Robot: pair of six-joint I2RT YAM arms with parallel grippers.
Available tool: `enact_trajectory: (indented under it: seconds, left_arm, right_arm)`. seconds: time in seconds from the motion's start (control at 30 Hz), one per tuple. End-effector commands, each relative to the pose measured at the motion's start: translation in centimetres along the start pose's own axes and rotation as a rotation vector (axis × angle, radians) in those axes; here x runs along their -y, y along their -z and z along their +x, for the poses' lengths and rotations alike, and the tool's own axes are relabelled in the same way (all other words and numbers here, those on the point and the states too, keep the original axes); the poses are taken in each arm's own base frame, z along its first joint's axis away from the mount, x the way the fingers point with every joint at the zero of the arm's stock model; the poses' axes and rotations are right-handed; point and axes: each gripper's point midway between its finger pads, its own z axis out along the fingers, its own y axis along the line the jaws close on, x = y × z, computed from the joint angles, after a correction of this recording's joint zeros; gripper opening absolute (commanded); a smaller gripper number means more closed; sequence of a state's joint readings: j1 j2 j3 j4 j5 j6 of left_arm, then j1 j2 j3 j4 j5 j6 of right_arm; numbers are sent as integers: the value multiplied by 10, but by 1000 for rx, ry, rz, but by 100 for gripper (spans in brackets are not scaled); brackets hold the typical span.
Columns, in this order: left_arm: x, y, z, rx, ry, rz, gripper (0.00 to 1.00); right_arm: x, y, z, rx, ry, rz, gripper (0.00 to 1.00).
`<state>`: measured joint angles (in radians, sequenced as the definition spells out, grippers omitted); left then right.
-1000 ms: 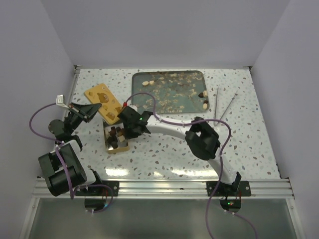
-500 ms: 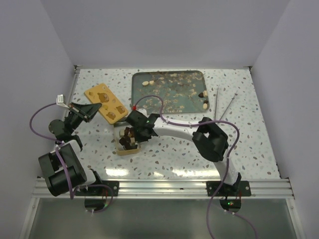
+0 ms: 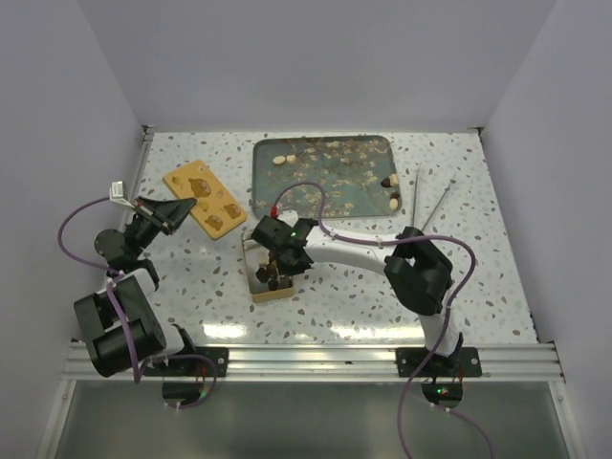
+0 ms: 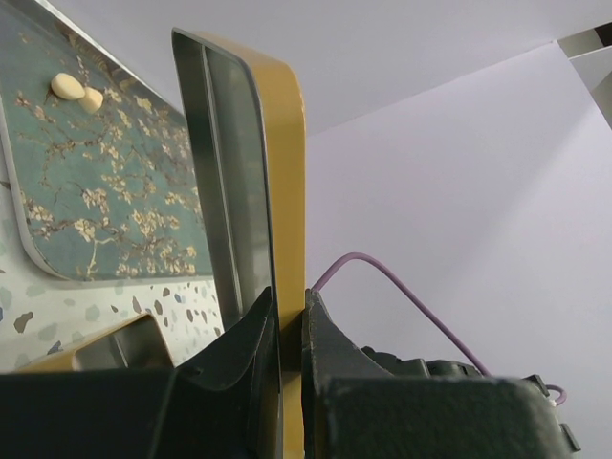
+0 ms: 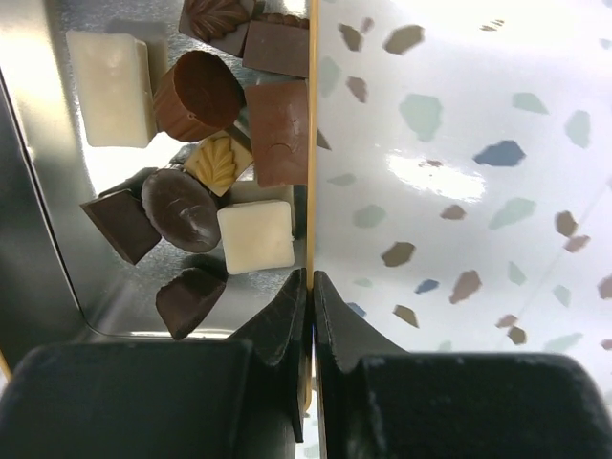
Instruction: Pack the chocolate
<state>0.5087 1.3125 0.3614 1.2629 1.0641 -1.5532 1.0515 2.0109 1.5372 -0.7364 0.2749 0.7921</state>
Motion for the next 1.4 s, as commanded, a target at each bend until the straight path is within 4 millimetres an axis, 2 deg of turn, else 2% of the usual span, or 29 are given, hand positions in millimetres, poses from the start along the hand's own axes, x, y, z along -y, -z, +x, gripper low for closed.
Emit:
enact_trajectory:
  seconds: [0.0, 0.13, 0.2, 0.27, 0.43, 0.6, 0.77, 0.87, 1.0, 1.13, 1.2, 1.3, 1.37]
  left_arm:
    - [18, -4, 5, -23, -101, 61, 0]
    - [14, -11, 15, -76, -115, 43, 0]
    - [15, -17, 27, -133, -163, 47, 0]
    - [8, -21, 39, -186, -138, 20, 0]
    - [7, -23, 62, -267, -157, 26, 0]
    - [6, -28, 86, -361, -139, 51, 0]
    - [8, -31, 92, -383, -140, 68, 0]
    - [9, -33, 97, -397, -134, 73, 0]
    - [9, -36, 107, -426, -123, 84, 0]
    - [11, -39, 116, -455, -110, 107, 0]
    - [10, -39, 119, -460, -80, 111, 0]
    - [14, -41, 116, -452, -76, 133, 0]
    - [16, -43, 114, -450, -83, 145, 0]
  right_arm:
    - [18, 28, -18, 83, -25, 38, 5]
    - [33, 28, -13, 79, -57, 72, 5]
    - [40, 28, -16, 83, -86, 76, 4]
    - [48, 26, -16, 80, -113, 85, 4]
    - [60, 19, -14, 73, -159, 96, 3]
    - [63, 13, -15, 75, -172, 91, 2]
    - [58, 11, -14, 61, -169, 69, 4]
    - [53, 8, -11, 46, -170, 44, 10]
    - [54, 9, -12, 50, -166, 52, 32]
    - [58, 14, -13, 60, -156, 55, 42]
    - [61, 26, -18, 88, -157, 45, 48]
    - [74, 40, -22, 137, -167, 67, 55]
    - [85, 60, -21, 177, -188, 49, 61]
